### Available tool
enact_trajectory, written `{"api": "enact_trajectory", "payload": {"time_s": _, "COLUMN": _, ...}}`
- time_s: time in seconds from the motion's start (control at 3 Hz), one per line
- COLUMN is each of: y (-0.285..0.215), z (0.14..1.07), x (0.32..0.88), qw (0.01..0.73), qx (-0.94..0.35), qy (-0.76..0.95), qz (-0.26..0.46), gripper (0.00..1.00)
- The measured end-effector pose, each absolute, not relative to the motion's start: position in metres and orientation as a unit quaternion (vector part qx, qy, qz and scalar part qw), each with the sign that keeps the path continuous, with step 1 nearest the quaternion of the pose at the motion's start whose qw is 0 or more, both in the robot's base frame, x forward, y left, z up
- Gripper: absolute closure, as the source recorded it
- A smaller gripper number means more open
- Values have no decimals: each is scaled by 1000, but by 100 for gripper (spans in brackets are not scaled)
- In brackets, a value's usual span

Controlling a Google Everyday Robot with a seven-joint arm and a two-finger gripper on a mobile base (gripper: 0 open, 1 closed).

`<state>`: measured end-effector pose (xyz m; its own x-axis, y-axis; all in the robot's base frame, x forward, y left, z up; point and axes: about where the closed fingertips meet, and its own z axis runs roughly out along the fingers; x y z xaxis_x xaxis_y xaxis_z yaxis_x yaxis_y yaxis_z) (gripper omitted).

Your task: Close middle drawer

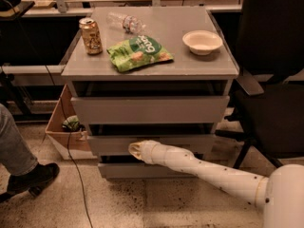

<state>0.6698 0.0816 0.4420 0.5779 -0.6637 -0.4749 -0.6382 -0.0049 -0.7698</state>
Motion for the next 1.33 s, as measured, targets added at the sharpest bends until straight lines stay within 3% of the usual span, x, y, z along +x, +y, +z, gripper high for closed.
{"api": "enact_trajectory", "payload": {"time_s": 0.33, "y": 31, "z": 438, "x": 631, "qw": 494, "qx": -701, "qy": 513, "qz": 12, "gripper": 100}}
{"api": "enact_trajectory", "payload": {"time_s": 0.67, "y": -57, "z": 460, "x": 570, "qw": 448, "qx": -670, "qy": 592, "qz": 17, "gripper": 100}}
{"api": "enact_trajectory", "payload": {"time_s": 1.0, "y": -104, "z": 477, "x": 532, "qw": 425, "qx": -653, "qy": 627, "qz": 12, "gripper": 100}}
{"api": "enact_trajectory", "payload": {"time_s": 1.33, "y": -113, "z": 481, "x": 529, "qw": 423, "qx": -650, "qy": 631, "qz": 7, "gripper": 82}}
